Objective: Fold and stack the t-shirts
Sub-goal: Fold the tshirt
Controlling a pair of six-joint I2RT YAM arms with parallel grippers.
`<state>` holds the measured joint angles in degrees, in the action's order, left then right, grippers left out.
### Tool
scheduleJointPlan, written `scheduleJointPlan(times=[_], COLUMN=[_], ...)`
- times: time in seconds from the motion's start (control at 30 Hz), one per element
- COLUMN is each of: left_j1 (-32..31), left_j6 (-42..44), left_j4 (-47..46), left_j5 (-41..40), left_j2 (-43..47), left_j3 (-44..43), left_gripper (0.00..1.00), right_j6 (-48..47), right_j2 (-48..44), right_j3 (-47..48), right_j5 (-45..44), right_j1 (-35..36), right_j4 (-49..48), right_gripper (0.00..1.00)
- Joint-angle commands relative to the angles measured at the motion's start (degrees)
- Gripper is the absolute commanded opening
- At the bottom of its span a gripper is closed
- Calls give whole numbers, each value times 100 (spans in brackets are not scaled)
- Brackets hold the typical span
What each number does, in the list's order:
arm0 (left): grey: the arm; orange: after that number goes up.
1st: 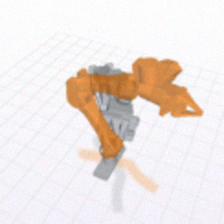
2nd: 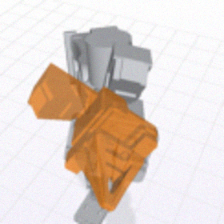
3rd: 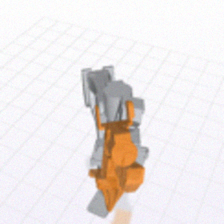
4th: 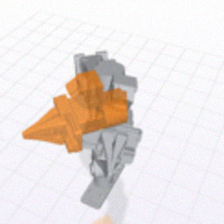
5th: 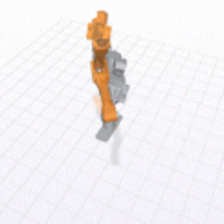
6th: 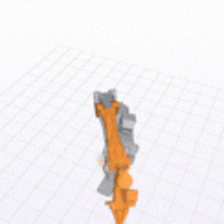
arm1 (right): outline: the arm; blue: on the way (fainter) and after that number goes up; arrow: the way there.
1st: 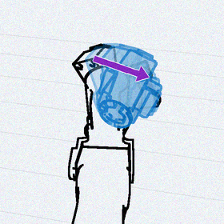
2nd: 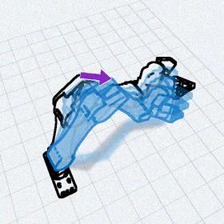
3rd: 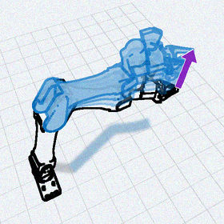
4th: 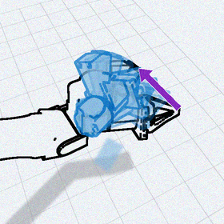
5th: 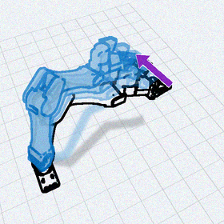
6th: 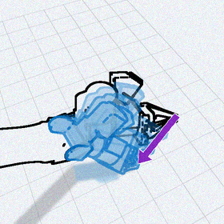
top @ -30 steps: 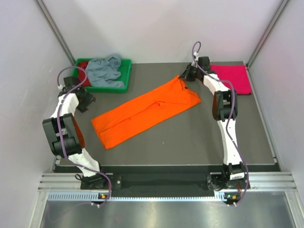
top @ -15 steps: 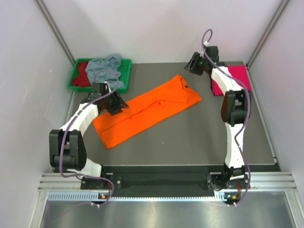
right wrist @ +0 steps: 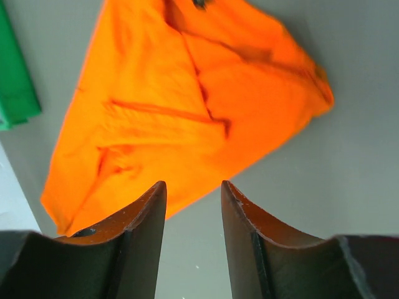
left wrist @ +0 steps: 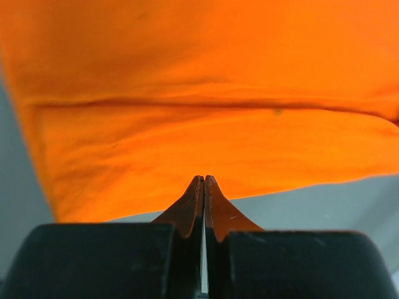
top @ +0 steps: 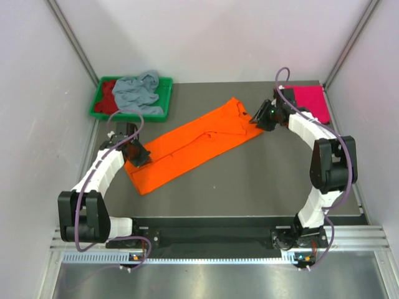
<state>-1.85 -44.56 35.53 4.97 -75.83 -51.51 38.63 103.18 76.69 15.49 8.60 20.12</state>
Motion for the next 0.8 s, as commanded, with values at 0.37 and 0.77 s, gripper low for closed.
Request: scheduleJointPlan(times=[0.37, 0.77], left_j1=[97, 62], left_j6=[-1406, -2040], left_j4=[1395, 1633], left_j5=[-1990, -2026], left_j2=[244, -36], left_j3=[536, 1090], left_gripper=[0, 0], right_j6=[-172, -260], right_j2=[-70, 53], right_j3=[-743, -716], right_j5=[648, 816], right_j1=[-95, -324], right_j4=[-667, -711], right_gripper=[40, 40])
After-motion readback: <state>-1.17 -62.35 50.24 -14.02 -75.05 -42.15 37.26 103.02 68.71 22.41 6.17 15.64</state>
